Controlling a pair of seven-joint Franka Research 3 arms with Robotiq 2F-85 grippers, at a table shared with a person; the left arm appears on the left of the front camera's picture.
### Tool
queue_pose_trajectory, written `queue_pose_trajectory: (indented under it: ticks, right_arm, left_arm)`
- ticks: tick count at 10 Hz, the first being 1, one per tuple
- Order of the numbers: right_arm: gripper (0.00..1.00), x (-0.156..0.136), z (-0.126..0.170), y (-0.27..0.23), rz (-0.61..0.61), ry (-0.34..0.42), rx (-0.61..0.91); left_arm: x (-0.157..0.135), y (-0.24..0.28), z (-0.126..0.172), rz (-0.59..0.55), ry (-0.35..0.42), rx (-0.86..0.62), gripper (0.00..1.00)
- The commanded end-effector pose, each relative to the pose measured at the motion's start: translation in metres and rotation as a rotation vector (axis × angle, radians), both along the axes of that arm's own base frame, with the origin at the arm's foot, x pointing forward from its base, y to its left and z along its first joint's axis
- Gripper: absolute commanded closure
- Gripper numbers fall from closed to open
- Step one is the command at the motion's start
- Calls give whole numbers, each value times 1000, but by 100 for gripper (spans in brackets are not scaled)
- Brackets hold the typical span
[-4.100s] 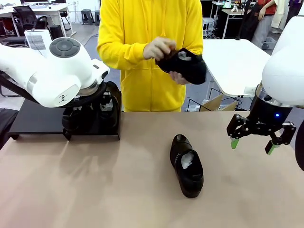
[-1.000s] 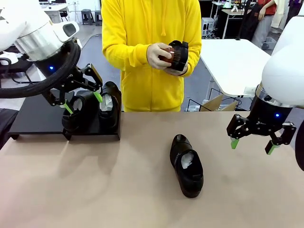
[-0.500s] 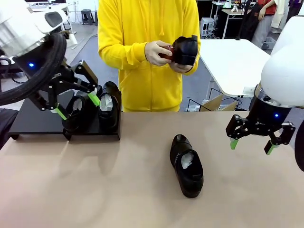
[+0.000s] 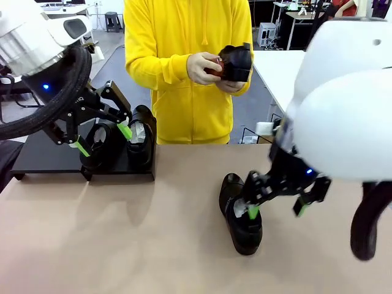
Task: Organize the shoes by placing them on the stand.
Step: Pick up one Shoe and place it in the middle of the table.
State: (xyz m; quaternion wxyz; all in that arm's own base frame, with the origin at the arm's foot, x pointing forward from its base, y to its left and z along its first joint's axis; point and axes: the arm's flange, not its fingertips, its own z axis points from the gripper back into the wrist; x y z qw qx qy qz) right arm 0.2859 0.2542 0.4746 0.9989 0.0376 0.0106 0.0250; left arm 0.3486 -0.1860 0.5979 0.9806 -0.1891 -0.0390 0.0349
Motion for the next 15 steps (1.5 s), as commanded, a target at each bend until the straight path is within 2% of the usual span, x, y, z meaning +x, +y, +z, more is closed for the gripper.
queue_pose_trajectory:
  ticks: [1, 2, 3, 5, 8, 10, 13, 14, 15]
  right_arm:
    - [0, 11, -10, 17, 10, -6, -2]
    - [0, 20, -24, 24, 48, -3, -38]
    - [0, 32, -40, 21, 26, 3, -74]
    - [0, 44, -58, 20, 28, -34, -118]
    - [0, 43, -60, 20, -8, -72, -119]
    - [0, 41, -48, 4, -64, -106, -106]
    - [0, 10, -2, -41, -152, -199, -56]
    - [0, -6, 13, -55, -142, -193, -49]
    - [0, -23, 26, -70, -128, -142, -39]
  left_arm:
    - [1, 1, 3, 2, 6, -17, 8]
    - [1, 1, 3, 2, 6, -17, 8]
    - [1, 1, 3, 2, 6, -17, 8]
    - [1, 1, 3, 2, 6, -17, 8]
    - [1, 1, 3, 2, 6, -17, 8]
    - [1, 1, 3, 2, 6, -17, 8]
    - [1, 1, 3, 2, 6, -17, 8]
    - [1, 1, 3, 2, 6, -17, 8]
    - [1, 1, 3, 2, 6, -17, 8]
